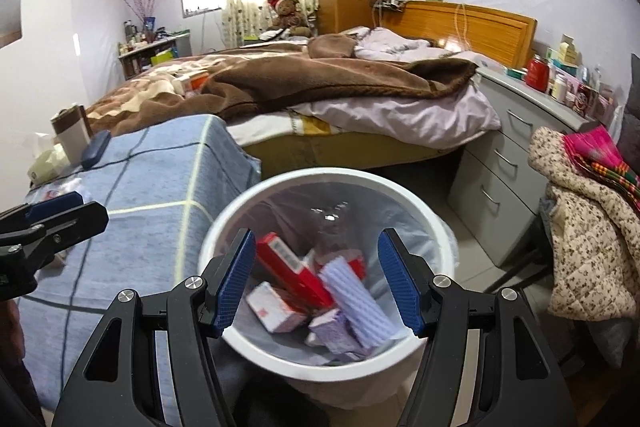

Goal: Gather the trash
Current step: 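Move both open tools back toward the red can and foam nets, then grasp the red can with left tool while right tool grasps the white foam net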

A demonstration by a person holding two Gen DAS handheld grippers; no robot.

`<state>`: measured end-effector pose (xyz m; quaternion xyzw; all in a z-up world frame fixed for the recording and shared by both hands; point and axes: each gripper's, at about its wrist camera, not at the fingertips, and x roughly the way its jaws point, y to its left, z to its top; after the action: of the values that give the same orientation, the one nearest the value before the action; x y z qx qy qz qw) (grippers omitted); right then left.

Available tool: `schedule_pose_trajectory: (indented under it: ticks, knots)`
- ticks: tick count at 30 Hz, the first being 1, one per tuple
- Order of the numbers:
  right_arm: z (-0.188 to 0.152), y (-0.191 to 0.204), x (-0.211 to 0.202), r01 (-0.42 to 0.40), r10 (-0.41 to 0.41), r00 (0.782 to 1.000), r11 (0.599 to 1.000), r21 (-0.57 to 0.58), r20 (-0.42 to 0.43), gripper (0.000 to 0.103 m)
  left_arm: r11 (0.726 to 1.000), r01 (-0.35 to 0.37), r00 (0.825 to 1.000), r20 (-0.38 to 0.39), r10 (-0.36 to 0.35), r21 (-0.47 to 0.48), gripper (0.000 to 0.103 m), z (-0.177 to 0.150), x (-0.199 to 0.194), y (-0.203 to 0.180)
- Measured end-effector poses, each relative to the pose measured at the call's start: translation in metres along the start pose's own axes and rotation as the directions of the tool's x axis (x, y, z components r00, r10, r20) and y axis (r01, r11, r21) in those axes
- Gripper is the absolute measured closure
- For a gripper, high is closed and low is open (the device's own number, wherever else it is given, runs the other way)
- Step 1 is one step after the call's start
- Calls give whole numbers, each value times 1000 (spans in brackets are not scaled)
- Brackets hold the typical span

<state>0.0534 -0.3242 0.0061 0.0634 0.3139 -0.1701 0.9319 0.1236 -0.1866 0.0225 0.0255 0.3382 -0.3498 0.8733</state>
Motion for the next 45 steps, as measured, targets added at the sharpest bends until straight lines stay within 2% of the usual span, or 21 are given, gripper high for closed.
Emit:
schedule_pose_trajectory:
  ticks: [13, 23, 32, 36, 40, 43, 45]
  knots:
    - [5, 45, 13, -109, 110, 994, 993, -38, 6, 38, 989, -123, 991, 42, 127, -84, 27, -11, -36, 65]
    - [15, 93, 32, -218, 218, 976, 971, -99, -15, 38, 945, -249, 964, 42, 264, -213, 26, -21, -63, 137]
    - [28, 133, 60, -297, 291, 955, 944, -147, -61, 38, 897, -338, 938, -20, 347, -286, 26, -29, -60, 192]
    - [34, 148, 72, -327, 317, 945, 931, -162, -83, 38, 884, -355, 934, -66, 352, -304, 26, -34, -48, 214]
    - [42, 167, 82, -375, 363, 926, 911, -170, -100, 38, 875, -346, 938, -100, 333, -338, 26, -35, -34, 232]
    - [46, 181, 90, -403, 388, 914, 900, -165, -118, 38, 876, -355, 935, -135, 328, -326, 26, -33, -21, 239]
    - [46, 186, 93, -411, 394, 911, 896, -171, -125, 38, 868, -370, 928, -164, 334, -330, 26, -34, -14, 244]
